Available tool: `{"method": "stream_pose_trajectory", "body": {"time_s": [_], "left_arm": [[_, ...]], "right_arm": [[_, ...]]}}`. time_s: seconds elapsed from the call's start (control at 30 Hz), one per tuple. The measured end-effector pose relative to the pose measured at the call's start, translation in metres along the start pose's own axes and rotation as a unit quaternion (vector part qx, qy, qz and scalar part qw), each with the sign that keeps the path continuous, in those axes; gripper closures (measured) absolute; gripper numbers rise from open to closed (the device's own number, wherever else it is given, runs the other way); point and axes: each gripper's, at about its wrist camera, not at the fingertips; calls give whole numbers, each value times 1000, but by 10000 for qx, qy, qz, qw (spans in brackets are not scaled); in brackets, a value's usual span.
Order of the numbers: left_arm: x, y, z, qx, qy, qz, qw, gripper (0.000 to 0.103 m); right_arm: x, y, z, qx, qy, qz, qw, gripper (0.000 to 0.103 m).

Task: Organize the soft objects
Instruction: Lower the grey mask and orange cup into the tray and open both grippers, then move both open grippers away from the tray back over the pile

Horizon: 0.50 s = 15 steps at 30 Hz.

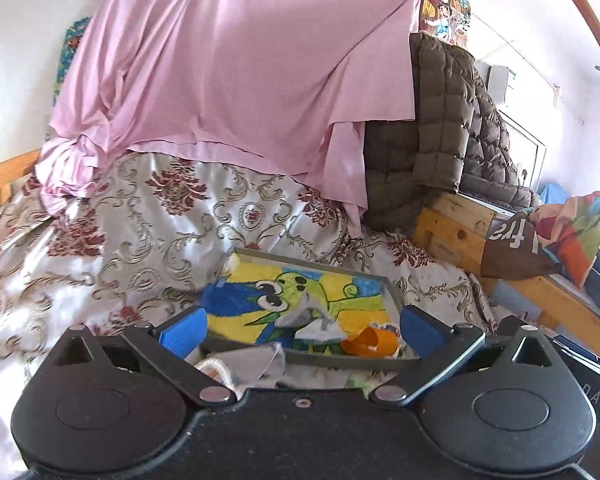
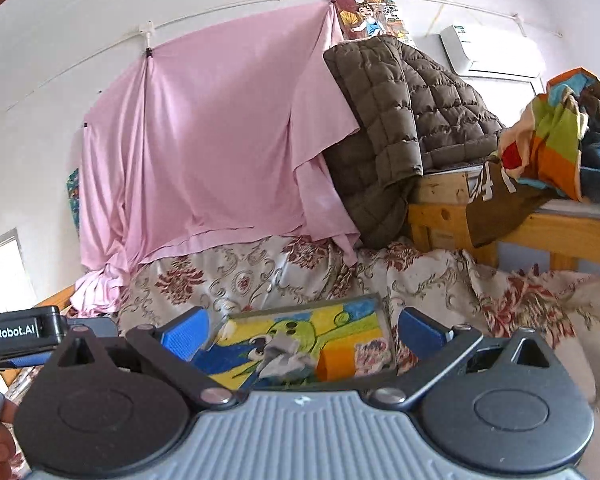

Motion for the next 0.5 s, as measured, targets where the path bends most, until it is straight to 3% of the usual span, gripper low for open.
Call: {"method": "stream_pose_trajectory", "body": {"time_s": [0.5], "left_arm": [[74, 51, 61, 110, 59, -120, 9999, 1]], "right_arm": [[56, 38, 52, 304, 497, 4, 9983, 0]]}}
Point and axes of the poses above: each gripper's, at about its wrist camera, not at the fingertips, and x roughly against the way its jaws point, y to its left, z to its underside, and after that the axes turned 7 degrees about -z, right-handed
